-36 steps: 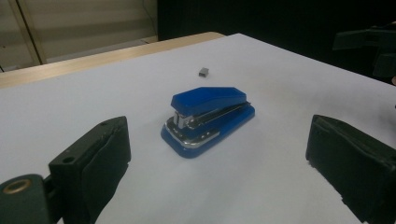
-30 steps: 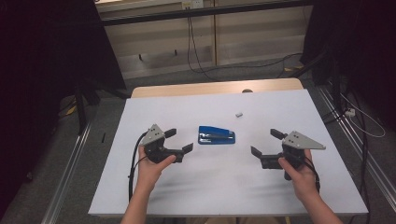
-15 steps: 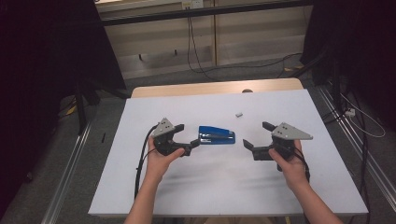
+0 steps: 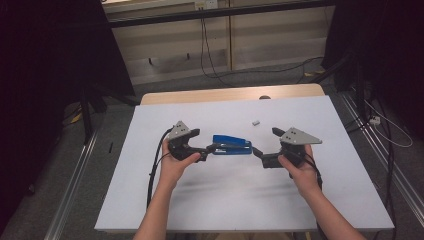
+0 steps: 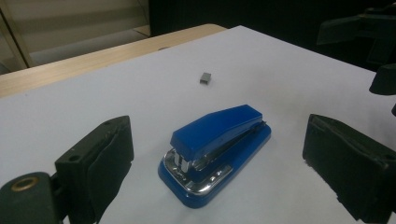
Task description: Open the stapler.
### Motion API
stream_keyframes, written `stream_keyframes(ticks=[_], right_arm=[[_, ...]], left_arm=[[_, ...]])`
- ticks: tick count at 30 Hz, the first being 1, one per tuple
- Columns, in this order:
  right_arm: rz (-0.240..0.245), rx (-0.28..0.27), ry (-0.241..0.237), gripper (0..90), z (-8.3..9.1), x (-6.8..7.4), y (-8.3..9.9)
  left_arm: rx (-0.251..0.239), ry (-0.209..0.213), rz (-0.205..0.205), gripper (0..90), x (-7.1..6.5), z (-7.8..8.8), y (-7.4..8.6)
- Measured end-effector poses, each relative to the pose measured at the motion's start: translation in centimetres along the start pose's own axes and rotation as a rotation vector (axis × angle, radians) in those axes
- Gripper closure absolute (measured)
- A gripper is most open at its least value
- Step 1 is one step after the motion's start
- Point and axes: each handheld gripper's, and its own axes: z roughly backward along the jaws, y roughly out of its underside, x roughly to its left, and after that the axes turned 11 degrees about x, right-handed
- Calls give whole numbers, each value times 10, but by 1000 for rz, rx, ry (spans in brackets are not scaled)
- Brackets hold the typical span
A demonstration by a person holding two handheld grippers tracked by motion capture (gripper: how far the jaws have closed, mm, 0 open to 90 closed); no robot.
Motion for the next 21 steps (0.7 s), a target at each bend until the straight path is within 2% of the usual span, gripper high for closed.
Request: stream_keyframes(ticks=[3, 6, 14, 20, 21], right_arm=[[-11, -7, -2, 25, -1, -2, -3], [-9, -14, 1, 25, -3, -3, -5], [-19, -8, -7, 25, -8, -5, -5], [-12, 4, -10, 25, -16, -7, -5], [-14, 7, -12, 25, -17, -7, -4]], left_arm=[[1, 14, 2, 87, 2, -5, -1], [20, 15, -20, 100, 4, -8, -2], [38, 22, -1, 134, 15, -19, 0], [85, 16, -18, 174, 19, -33, 6], [87, 26, -13, 186, 19, -35, 7]])
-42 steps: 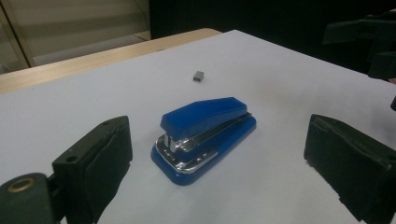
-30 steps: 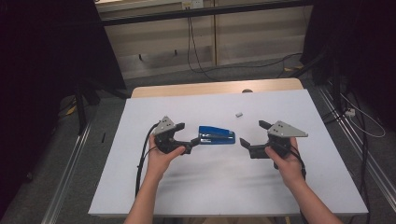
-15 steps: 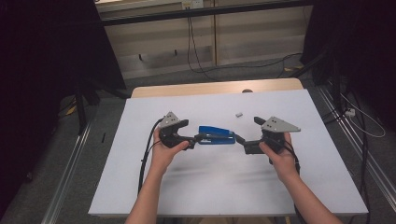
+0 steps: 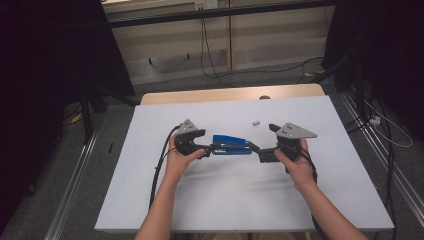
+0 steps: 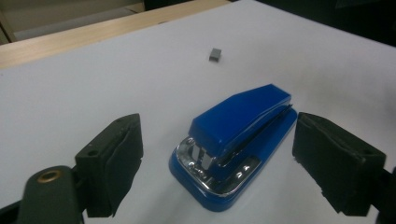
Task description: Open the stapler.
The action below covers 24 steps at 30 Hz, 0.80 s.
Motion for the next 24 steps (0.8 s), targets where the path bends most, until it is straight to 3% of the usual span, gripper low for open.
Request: stream_keyframes(ticks=[5, 6, 10, 17, 24], right_arm=[[-3, -3, -3, 25, -2, 0, 0], [-6, -6, -8, 25, -3, 0, -1], [-6, -8, -11, 25, -4, 0, 0], [-8, 0, -9, 25, -5, 0, 2], [-5, 10, -8, 26, -4, 1, 4]], left_arm=[[26, 15, -39, 292, 0, -5, -1], [32, 20, -41, 341, 0, -6, -1], [45, 22, -48, 399, 1, -12, -3], [74, 35, -46, 438, 4, -20, -1], [66, 80, -45, 472, 6, -25, 3]])
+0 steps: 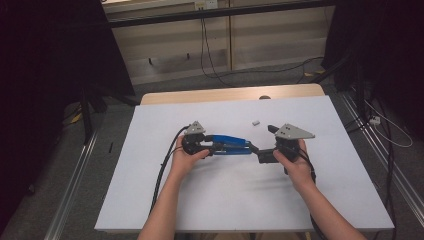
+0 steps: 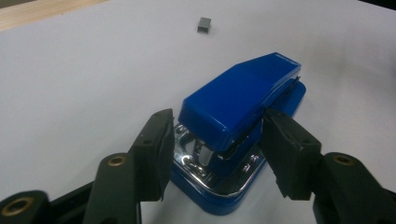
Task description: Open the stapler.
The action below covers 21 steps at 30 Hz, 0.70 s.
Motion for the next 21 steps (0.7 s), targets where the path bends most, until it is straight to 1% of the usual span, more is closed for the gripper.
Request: stream_keyframes(ticks=[1, 4, 5, 12, 13, 15, 19, 20, 21], right_arm=[[-2, 0, -2, 26, 0, 0, 1], [0, 4, -2, 26, 1, 0, 2], [-5, 6, 3, 25, 1, 0, 3], [-24, 2, 8, 25, 3, -4, 4], [-24, 1, 8, 25, 3, -5, 4], [-30, 2, 2, 25, 3, -5, 4], [-37, 12, -3, 25, 1, -5, 6], [-37, 12, -3, 25, 1, -5, 6], [-37, 12, -5, 25, 0, -5, 6]], left_arm=[[-1, 5, -3, 493, 0, -1, 0], [6, 0, -19, 503, 0, -1, -1], [14, -1, -20, 506, 0, 0, -2], [24, 7, -16, 526, 0, 3, -3], [22, 0, -18, 529, 1, 3, -3], [9, -24, -10, 528, 1, 4, -4], [-44, -11, 13, 530, 2, 9, -5], [-51, -10, 14, 530, 2, 10, -6], [-51, -16, 4, 531, 2, 12, -7]])
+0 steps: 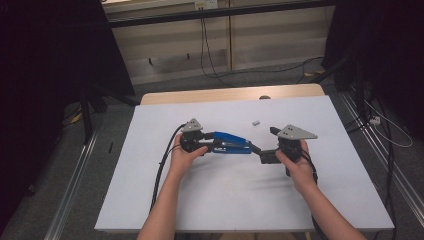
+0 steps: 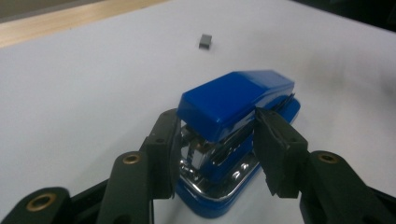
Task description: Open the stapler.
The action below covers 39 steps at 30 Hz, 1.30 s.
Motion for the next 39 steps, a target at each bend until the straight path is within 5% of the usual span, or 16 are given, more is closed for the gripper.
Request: stream_keyframes(ticks=[10, 17, 21, 30, 39], right_arm=[[14, 20, -8, 29, -6, 9, 0], [24, 25, -7, 47, -10, 23, -4], [12, 44, -19, 226, -16, 33, -7], [13, 109, -80, 842, -38, 54, -12], [-15, 135, -70, 900, -50, 57, -13]], left_arm=[[-97, 53, 40, 588, -3, 7, -9], [-93, 39, 10, 595, -8, 10, -22], [-83, 29, 10, 595, -10, 10, -26], [-71, 16, 9, 591, -12, 10, -29], [-58, 10, 21, 589, -13, 10, -32]])
